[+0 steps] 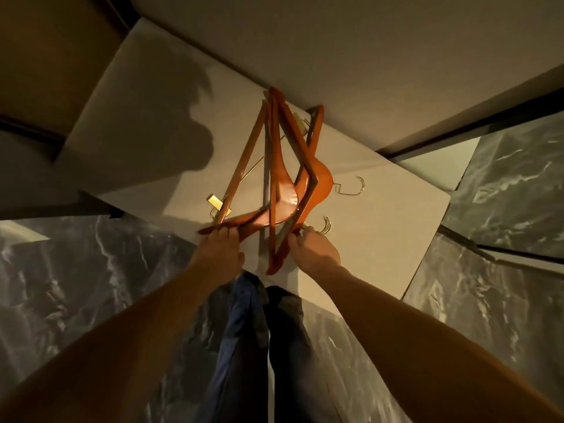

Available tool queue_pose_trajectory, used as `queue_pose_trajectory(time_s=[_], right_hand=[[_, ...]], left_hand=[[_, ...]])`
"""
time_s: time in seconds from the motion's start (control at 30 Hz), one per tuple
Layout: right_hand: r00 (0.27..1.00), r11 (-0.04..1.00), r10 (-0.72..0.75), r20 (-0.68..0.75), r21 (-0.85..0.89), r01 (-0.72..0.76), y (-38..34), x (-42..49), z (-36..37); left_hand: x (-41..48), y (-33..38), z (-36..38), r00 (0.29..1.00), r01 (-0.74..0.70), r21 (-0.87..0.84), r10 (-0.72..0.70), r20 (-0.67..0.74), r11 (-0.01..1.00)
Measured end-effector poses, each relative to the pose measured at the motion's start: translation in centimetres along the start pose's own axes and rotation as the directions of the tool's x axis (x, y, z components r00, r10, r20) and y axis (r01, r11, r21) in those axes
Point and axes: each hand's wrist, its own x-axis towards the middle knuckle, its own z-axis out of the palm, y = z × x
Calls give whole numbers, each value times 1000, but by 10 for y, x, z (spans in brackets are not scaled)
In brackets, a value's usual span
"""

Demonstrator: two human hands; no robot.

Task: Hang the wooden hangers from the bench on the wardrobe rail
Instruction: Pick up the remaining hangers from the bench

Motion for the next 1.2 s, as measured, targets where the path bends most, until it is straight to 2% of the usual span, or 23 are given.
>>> queue_pose_trajectory(time_s=[0.1, 0.2, 0.3, 0.43, 0.57, 0.7, 0.83, 1.0, 1.07, 1.2], right_hand=[[998, 963, 63, -7, 263, -59, -9, 23, 15], [988, 855, 154, -13, 504, -127, -12, 38, 28], [980, 777, 201, 2, 609, -161, -10, 42, 35], [959, 656, 278, -58, 740, -146, -7, 35, 34], [918, 626, 350, -187, 776, -81, 2, 22, 28], [890, 689, 325, -320, 725, 8, 24, 4, 24], [840, 735, 301, -452, 671, 98, 50, -18, 18], [810, 734, 341, -477, 673, 88, 83, -59, 13], [786, 734, 370, -495, 674, 78, 94, -78, 13], [729, 714, 437, -528, 696, 76, 106, -110, 18]], left_hand=[[20, -2, 20, 1000, 29, -13, -29, 0, 1000], [31, -2, 30, 999, -2, 42, 4, -49, 999], [40, 5, 33, 999, -4, 23, 5, -42, 1000], [41, 12, 35, 996, 76, -41, -74, 55, 996], [42, 11, 39, 992, 80, -66, -73, 108, 995], [38, 9, 40, 994, 66, -137, -53, 98, 988], [26, 10, 37, 999, -48, -154, 47, -5, 987], [2, 17, 46, 988, -97, -249, 62, -144, 963], [-10, 31, 37, 986, -47, -361, -15, -167, 931], [-21, 55, 19, 949, 223, -528, -306, -72, 819]])
